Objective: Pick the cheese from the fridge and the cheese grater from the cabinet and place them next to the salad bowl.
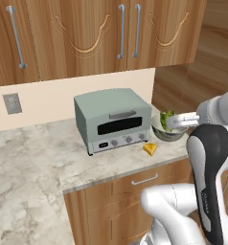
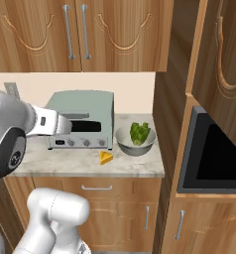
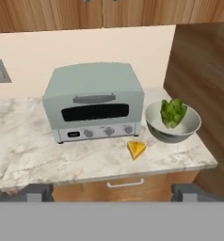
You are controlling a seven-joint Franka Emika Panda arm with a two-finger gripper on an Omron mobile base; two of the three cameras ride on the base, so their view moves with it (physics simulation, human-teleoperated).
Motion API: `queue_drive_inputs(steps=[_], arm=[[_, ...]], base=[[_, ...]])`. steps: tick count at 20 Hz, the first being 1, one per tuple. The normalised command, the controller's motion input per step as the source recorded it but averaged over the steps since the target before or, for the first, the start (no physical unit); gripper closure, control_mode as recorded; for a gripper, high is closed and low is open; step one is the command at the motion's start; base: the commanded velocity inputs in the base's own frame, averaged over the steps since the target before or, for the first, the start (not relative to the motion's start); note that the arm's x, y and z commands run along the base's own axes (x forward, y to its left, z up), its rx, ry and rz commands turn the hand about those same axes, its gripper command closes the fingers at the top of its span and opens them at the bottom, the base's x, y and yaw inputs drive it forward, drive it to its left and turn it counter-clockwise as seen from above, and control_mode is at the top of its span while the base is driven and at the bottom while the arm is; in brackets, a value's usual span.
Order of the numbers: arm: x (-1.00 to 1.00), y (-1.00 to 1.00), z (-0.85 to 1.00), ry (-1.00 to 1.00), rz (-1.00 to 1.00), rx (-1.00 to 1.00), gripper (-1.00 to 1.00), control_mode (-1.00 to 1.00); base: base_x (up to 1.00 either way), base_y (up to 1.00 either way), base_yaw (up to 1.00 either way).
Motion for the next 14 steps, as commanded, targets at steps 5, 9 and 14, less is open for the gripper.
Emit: queue_drive_inputs(steps=[5,9,14], arm=[[-0.43,0.07,0.56,0.00,-0.08,-0.05,-1.00,-1.00],[-0.08,0.01,0.17,-0.05,-0.07,0.00,-1.00,-1.00],[0.00,0.00,0.00,0.00,0.00,0.00,-1.00,-1.00]], base=[[0.00,0.00,0.00],[0.00,0.00,0.00],[0.00,0.00,0.00]])
